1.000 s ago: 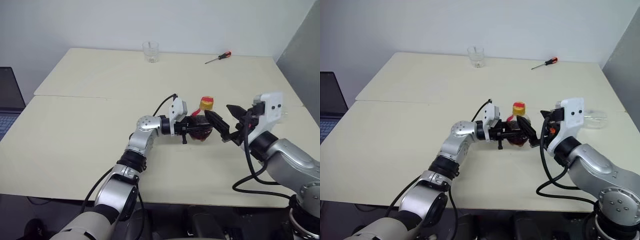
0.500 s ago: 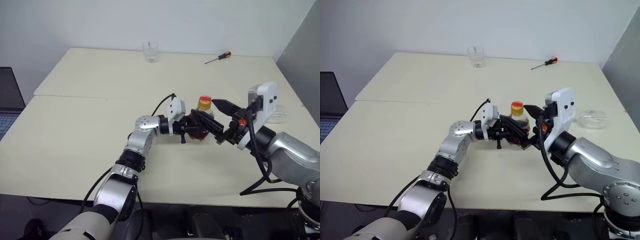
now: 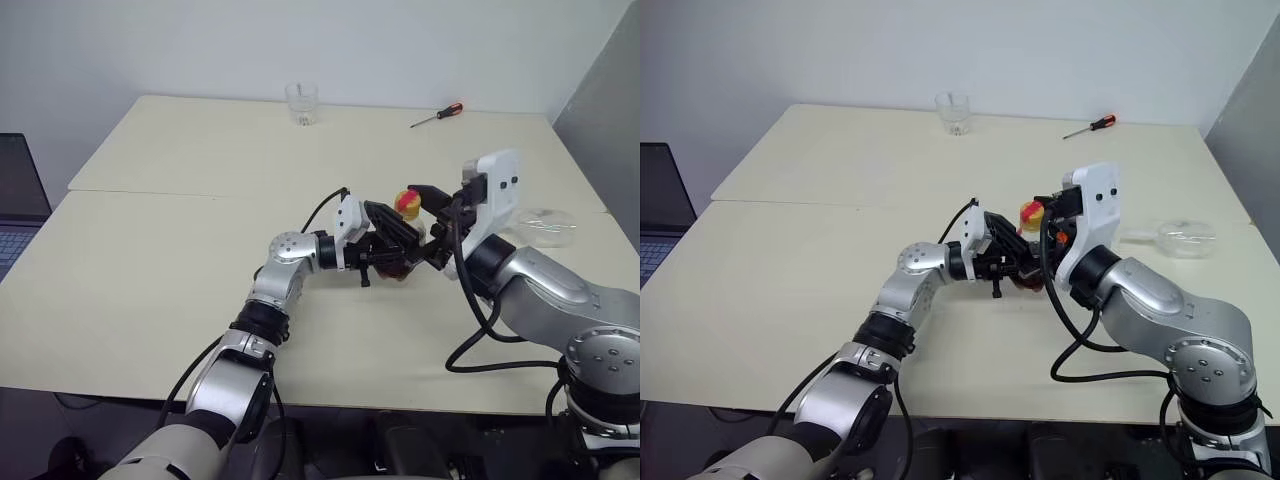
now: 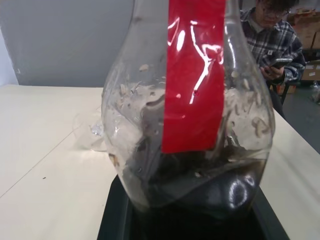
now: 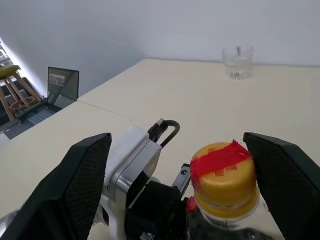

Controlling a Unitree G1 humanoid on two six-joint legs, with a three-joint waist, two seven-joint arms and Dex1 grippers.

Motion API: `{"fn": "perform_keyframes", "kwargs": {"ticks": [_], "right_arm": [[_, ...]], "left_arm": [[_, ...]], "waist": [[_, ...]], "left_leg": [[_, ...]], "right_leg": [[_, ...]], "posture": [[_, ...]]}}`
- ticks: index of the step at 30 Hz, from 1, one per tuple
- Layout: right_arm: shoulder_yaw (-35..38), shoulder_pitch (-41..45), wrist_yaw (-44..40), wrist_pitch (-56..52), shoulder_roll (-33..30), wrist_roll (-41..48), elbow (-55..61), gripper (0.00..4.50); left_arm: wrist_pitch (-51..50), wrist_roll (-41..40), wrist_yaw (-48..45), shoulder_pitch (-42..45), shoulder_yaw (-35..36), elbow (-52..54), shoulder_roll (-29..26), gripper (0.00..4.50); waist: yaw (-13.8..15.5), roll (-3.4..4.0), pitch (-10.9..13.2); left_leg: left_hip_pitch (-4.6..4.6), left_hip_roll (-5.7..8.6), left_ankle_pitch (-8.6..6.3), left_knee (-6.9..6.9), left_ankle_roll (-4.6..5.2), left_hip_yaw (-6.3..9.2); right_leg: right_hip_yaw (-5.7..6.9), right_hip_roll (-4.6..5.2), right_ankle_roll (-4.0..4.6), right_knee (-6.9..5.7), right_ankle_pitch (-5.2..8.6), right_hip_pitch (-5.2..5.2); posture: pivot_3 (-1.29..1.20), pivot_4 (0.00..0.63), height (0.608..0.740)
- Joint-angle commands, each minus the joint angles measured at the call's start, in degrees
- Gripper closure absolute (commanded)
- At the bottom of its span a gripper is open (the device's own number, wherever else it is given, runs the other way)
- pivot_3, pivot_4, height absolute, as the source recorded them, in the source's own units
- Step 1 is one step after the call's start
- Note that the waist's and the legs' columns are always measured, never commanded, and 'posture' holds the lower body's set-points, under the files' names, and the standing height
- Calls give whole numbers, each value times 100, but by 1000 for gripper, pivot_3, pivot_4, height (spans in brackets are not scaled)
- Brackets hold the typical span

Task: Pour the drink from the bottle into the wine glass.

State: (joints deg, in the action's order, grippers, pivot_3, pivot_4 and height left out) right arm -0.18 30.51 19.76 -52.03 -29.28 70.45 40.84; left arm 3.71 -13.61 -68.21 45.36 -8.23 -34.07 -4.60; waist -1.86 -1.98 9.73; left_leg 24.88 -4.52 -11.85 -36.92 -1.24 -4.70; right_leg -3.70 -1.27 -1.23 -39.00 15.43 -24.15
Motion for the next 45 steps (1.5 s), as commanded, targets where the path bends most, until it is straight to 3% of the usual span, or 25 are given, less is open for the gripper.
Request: {"fn": "perform_keyframes", "kwargs": {"ticks": [1, 18, 21, 24, 28, 34, 41, 45], "right_arm": [[-41, 202, -85, 94, 131, -219, 0, 0], [-58, 228, -475, -38, 497, -962, -288, 0], [-52, 192, -517, -70, 526, -1088, -332, 887], [-33, 179, -583, -85, 565, -1186, -357, 2059], [33, 186, -669, -67, 627, -1273, -372, 3177], [231, 293, -1012, -9, 618, -1123, -340, 3175], [456, 463, -2669, -57, -56, -780, -497, 3175], [348, 530, -3628, 58, -464, -1107, -983, 3175]], "left_arm": [[58, -94, -3, 129, 7, 232, 74, 3708], [55, -80, 53, 86, 23, 294, 37, 3708], [57, -83, 57, 84, 26, 311, 30, 3708], [61, -87, 62, 90, 31, 312, 25, 3709], [63, -87, 78, 82, 34, 329, 12, 3709], [70, -80, 99, 71, 40, 343, -21, 3709], [70, -61, 107, 56, 17, 343, -10, 3729], [64, -64, 103, 60, 13, 340, -2, 3729]], "waist": [[0, 0, 0], [1, 0, 0], [1, 0, 0], [0, 1, 0], [0, 0, 0], [1, 1, 0], [4, 1, 0], [-1, 1, 0]], "left_leg": [[0, 0, 0, 0, 0, 0], [1, -1, 0, 1, 0, -1], [0, -1, 0, 1, 0, -1], [0, -1, 0, 1, 0, -2], [0, -1, 0, 1, 0, -2], [1, -1, 0, 1, 0, -2], [0, 1, 0, 1, 0, -4], [-1, 1, 0, 1, 0, -4]], "right_leg": [[0, 0, 0, 0, 0, 0], [0, 0, 0, 1, 0, -1], [0, 0, 0, 1, 0, -1], [0, 0, 0, 1, 0, -2], [1, 0, 0, 1, 0, -2], [2, 0, 0, 1, 0, -2], [7, 0, 0, 2, 0, -2], [7, -1, 0, 1, 0, -2]], "posture": [[0, 150, 740], [0, 150, 740], [0, 150, 740], [0, 150, 740], [0, 150, 740], [0, 150, 740], [0, 150, 740], [0, 150, 740]]}}
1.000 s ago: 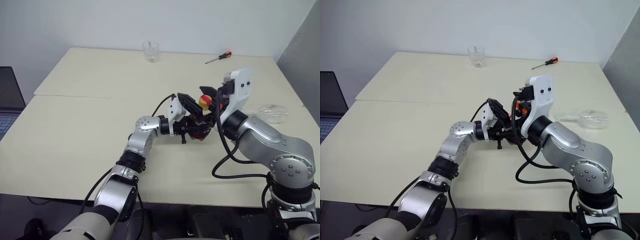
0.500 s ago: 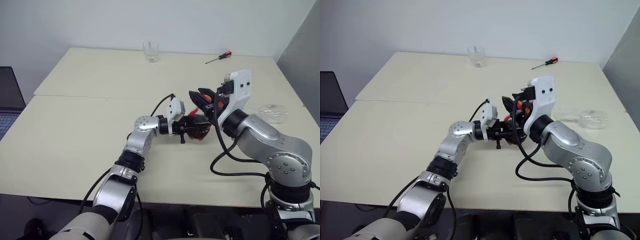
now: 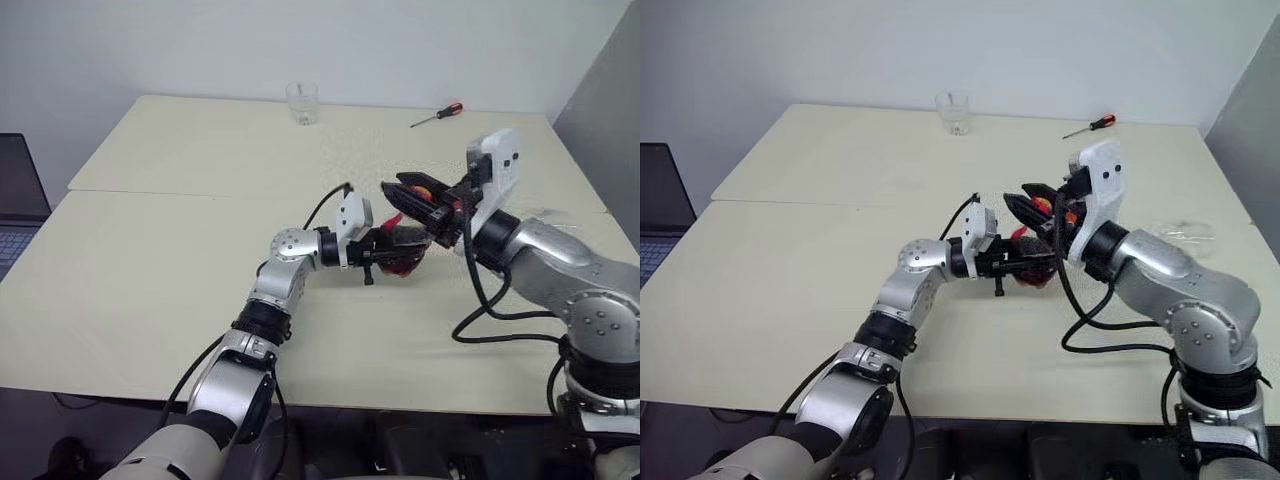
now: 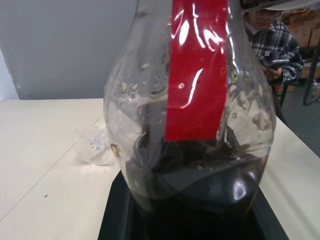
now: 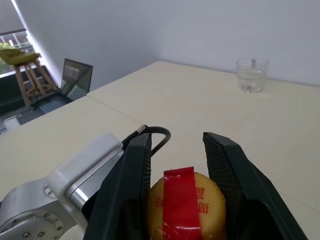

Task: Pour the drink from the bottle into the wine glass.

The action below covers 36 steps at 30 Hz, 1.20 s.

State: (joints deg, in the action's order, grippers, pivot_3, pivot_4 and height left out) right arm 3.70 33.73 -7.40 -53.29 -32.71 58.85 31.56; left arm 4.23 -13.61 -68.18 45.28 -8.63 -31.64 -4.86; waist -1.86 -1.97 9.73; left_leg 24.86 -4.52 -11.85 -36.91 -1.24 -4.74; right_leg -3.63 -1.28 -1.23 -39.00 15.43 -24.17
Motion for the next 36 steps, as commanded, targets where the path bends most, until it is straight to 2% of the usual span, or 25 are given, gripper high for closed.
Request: {"fn": "perform_keyframes", "kwargs": {"ticks": [1, 6, 11, 20, 29, 36], "right_arm": [[-92, 252, -1218, 271, -206, -94, -272, 3175], [-316, 512, -2354, 560, -433, -617, -944, 3175], [-339, 702, -3088, 775, -474, -905, -1267, 3175], [-207, 711, -3320, 654, -394, -970, -1325, 3175], [-194, 705, -3258, 565, -349, -1046, -1264, 64], [-146, 725, -3210, 565, -360, -1086, -1234, 0]], "left_arm": [[7, -64, 98, 66, 50, 102, 23, 3730], [-17, -68, 99, 76, 60, 121, 4, 3730], [-84, -78, 118, -17, 52, 256, -57, 3730], [-205, -83, 189, -127, 55, 450, -129, 3733], [-220, -91, 248, -114, 29, 467, -114, 3735], [-212, -94, 240, -102, 24, 448, -113, 3736]], "waist": [[-3, 0, 0], [-2, 0, 0], [5, 0, 0], [6, 0, 0], [7, 0, 0], [7, 0, 0]], "left_leg": [[0, -1, 0, 0, 0, 0], [-1, -1, 0, 0, 0, -1], [-1, 0, 0, -1, 0, -1], [-2, -1, 0, -1, 0, -1], [-2, 0, 0, -1, 0, -1], [-2, 0, 0, -2, 0, -1]], "right_leg": [[0, -1, 0, 0, 0, 0], [3, -4, 0, -2, 0, 0], [5, -2, 0, 1, 0, -1], [7, -2, 1, -3, -1, -2], [6, -1, 1, -2, 0, -2], [7, -1, 1, -3, -1, -2]], "posture": [[0, 150, 740], [0, 150, 740], [0, 150, 740], [0, 150, 740], [0, 150, 740], [0, 150, 740]]}}
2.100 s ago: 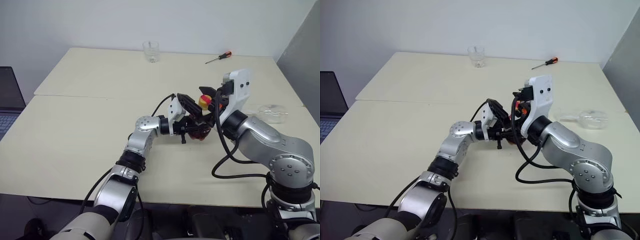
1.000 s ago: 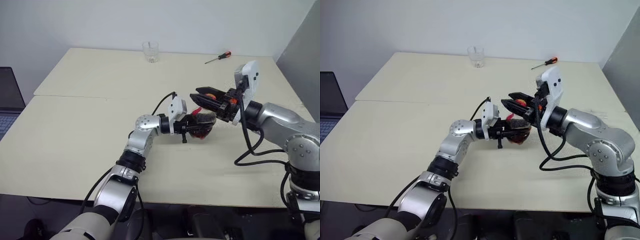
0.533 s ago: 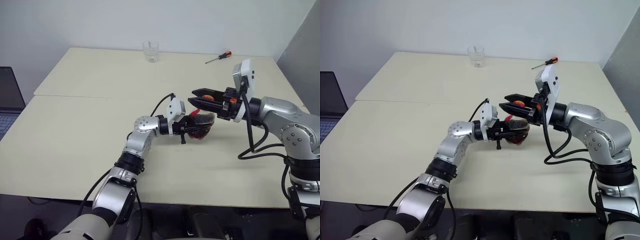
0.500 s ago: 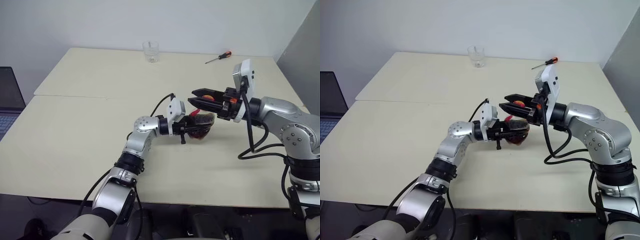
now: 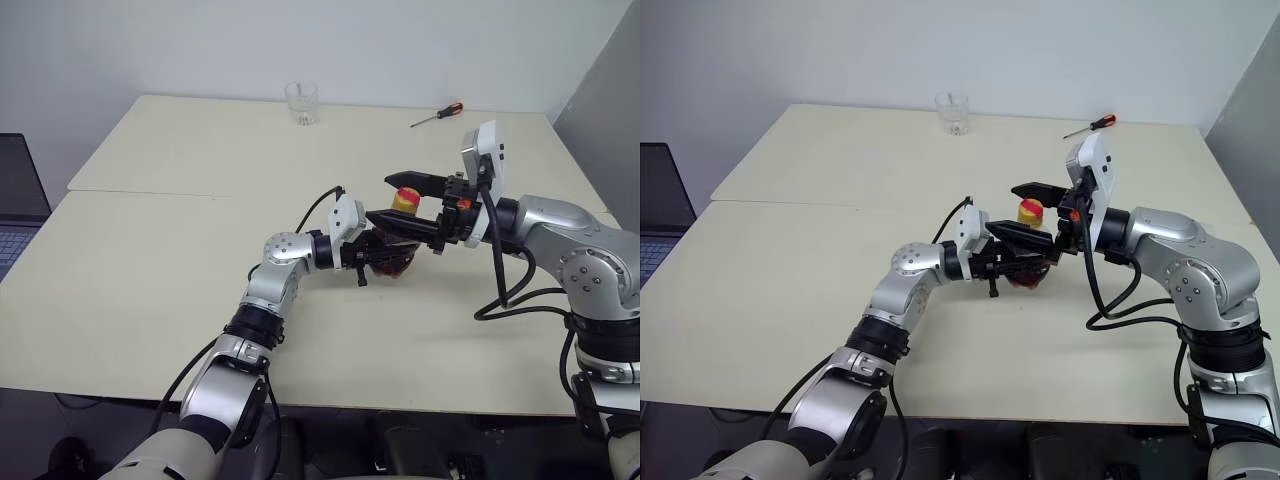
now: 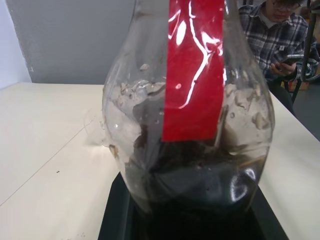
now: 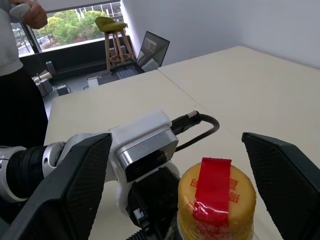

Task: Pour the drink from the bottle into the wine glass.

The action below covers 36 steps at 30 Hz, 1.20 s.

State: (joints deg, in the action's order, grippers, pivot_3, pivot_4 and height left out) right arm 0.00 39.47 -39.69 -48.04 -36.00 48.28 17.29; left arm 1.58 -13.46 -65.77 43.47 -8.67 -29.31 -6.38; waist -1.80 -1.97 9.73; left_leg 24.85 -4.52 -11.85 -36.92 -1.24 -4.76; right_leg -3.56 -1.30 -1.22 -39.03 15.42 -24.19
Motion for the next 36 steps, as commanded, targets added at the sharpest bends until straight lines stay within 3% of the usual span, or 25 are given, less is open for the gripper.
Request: {"fn": "perform_keyframes", "kwargs": {"ticks": [1, 10, 17, 21, 25, 36], "right_arm": [[257, 145, 61, 29, -53, -37, 212, 0], [851, -29, 943, -375, -364, 3, 795, 0], [1512, -407, 2344, -1204, -70, 955, 1735, 0], [1452, -624, 3737, -1560, 491, 1371, 2271, 0], [1266, -645, 4565, -1697, 843, 1547, 2482, 0], [929, -529, 5226, -1633, 1070, 1315, 2297, 0]], "left_arm": [[54, -110, -2, 77, 26, 218, 43, 3736], [108, -77, 57, 20, 14, 223, 64, 3736], [198, -25, 83, 37, -6, 85, 99, 3736], [292, -2, 100, 138, 32, -118, 93, 3736], [360, -2, 73, 214, 23, -244, 111, 3736], [495, 21, 11, 377, 63, -498, 114, 3736]], "waist": [[0, 0, 0], [5, 0, 0], [-4, 0, 0], [-6, 0, 0], [-6, 0, 0], [-5, 0, 0]], "left_leg": [[0, 0, 0, 0, 0, 0], [0, 0, 0, 0, 0, 1], [-1, -1, 0, 1, 0, 3], [-1, -3, 0, 0, 0, 4], [-1, -2, 0, -1, 0, 5], [1, 0, 0, 1, 0, 3]], "right_leg": [[0, 0, 0, 0, 0, 0], [-2, 2, 1, 1, -1, 0], [-7, 1, 1, -3, 0, 0], [-13, 0, 0, -5, 0, 1], [-15, 1, 0, -6, 0, 1], [-14, 3, -1, 0, 0, 1]], "posture": [[0, 150, 740], [0, 150, 740], [0, 150, 740], [0, 150, 740], [0, 150, 740], [0, 150, 740]]}}
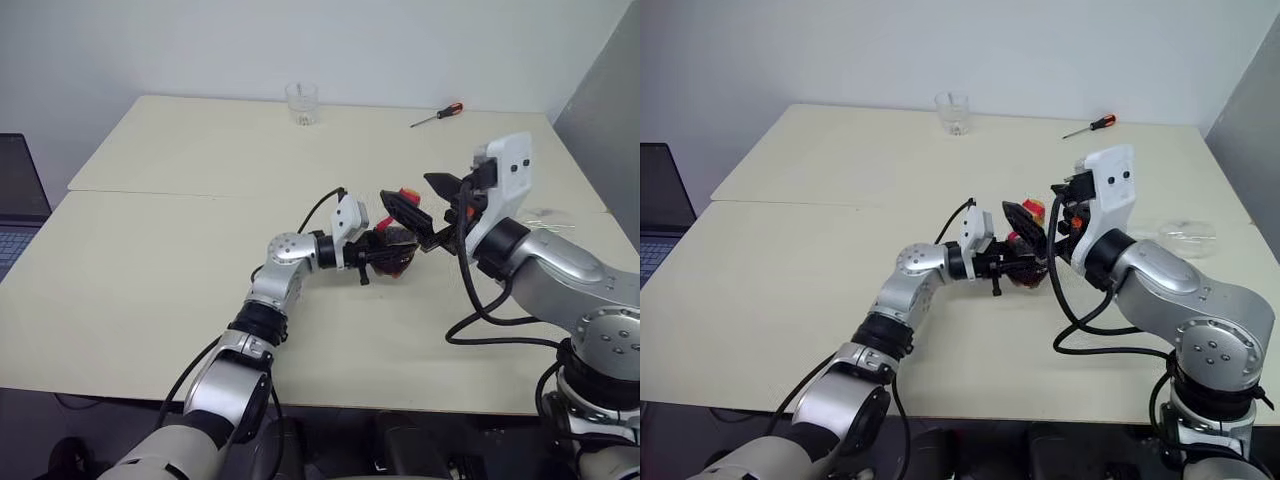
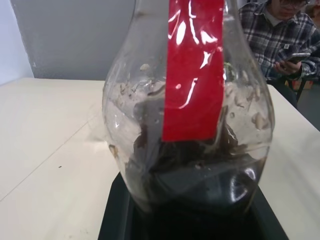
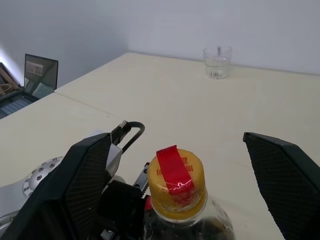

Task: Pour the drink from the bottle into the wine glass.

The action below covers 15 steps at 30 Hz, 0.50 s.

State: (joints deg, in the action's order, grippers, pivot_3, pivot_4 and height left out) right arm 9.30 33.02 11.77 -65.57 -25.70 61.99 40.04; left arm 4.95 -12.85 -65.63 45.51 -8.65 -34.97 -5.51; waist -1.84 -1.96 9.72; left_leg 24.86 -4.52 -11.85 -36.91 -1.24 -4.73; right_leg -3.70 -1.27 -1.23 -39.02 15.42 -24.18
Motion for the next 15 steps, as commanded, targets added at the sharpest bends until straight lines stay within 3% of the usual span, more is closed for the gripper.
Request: {"fn": "perform_keyframes", "kwargs": {"ticks": [1, 15], "right_arm": [[-28, 123, 101, 139, 76, -91, -8, 0], [-71, 103, 129, 205, 350, -193, -131, 0]], "left_arm": [[165, -39, -1, 172, 63, 65, 24, 3736], [200, -12, 34, 140, 64, 71, 9, 3736]], "waist": [[-1, 0, 0], [-1, 0, 0]], "left_leg": [[0, 0, 0, 1, 0, 0], [1, 0, 0, 0, 0, -1]], "right_leg": [[0, 0, 0, 0, 0, 0], [2, 0, 0, 0, 0, 0]], "posture": [[0, 150, 740], [0, 150, 740]]}}
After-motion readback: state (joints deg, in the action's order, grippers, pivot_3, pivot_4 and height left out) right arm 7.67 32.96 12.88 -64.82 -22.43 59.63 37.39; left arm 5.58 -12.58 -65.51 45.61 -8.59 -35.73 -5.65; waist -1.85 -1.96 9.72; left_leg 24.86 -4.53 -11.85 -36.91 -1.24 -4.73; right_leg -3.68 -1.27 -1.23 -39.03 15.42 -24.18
